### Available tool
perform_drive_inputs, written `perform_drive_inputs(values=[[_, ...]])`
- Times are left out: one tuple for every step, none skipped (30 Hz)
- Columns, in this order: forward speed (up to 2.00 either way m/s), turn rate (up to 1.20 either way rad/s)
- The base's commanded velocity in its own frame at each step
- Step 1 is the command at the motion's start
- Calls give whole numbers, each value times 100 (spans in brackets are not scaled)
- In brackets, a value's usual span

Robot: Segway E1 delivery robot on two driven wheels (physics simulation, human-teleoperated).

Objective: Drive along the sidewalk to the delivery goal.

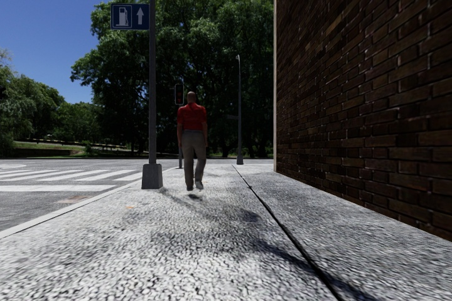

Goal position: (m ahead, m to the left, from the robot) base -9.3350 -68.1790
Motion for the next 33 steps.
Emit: perform_drive_inputs(values=[[14,0],[32,0],[38,0],[39,0],[39,0],[40,0],[40,0],[40,0],[40,0],[40,0],[40,0],[40,0],[40,0],[40,0],[40,0],[40,0],[40,0],[40,0],[40,0],[40,0],[40,0],[40,0],[40,0],[41,0],[41,0],[41,0],[41,0],[41,0],[41,0],[41,0],[41,0],[41,0],[41,0]])
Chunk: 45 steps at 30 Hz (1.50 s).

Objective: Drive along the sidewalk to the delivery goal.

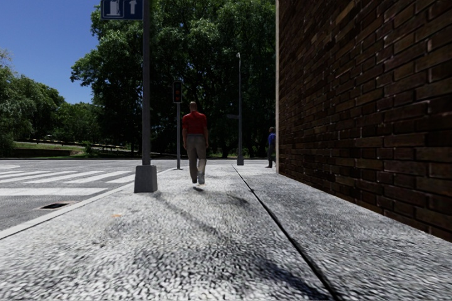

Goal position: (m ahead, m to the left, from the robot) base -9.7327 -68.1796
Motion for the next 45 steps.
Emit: perform_drive_inputs(values=[[41,0],[41,0],[41,0],[41,0],[41,0],[41,0],[41,0],[41,0],[41,0],[41,0],[41,0],[41,0],[41,0],[41,0],[41,0],[41,0],[41,0],[41,0],[41,0],[39,0],[33,0],[33,0],[32,0],[32,0],[32,0],[32,0],[31,0],[29,0],[29,0],[28,0],[27,0],[27,0],[27,0],[27,0],[27,0],[27,0],[27,0],[30,0],[115,0],[200,0],[200,0],[200,0],[200,0],[200,0],[200,0]])
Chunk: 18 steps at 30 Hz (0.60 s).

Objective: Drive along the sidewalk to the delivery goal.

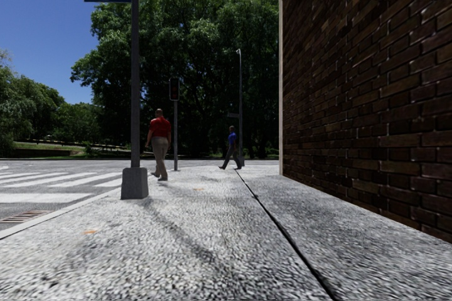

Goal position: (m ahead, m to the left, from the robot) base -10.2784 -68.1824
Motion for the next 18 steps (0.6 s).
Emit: perform_drive_inputs(values=[[200,0],[200,0],[200,0],[200,0],[200,0],[200,0],[200,0],[200,0],[200,0],[200,0],[200,0],[200,0],[200,0],[200,0],[200,0],[200,0],[200,0],[200,0]])
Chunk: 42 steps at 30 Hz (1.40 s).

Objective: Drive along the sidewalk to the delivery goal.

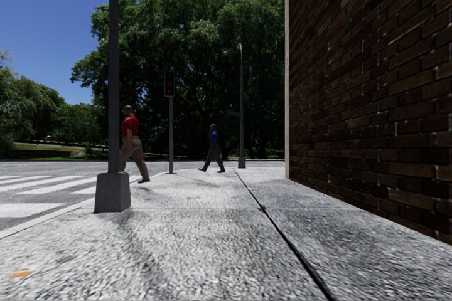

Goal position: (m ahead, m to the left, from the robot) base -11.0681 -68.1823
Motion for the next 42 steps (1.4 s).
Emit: perform_drive_inputs(values=[[200,0],[200,0],[200,0],[200,0],[200,0],[200,0],[200,0],[200,0],[200,0],[200,0],[200,0],[200,0],[200,0],[200,0],[200,0],[200,0],[200,0],[200,0],[200,0],[200,0],[200,0],[200,0],[200,0],[200,0],[200,0],[200,0],[200,0],[200,0],[200,0],[200,0],[200,0],[200,0],[200,0],[200,0],[200,0],[200,0],[200,0],[200,0],[200,0],[200,0],[200,0],[200,0]])
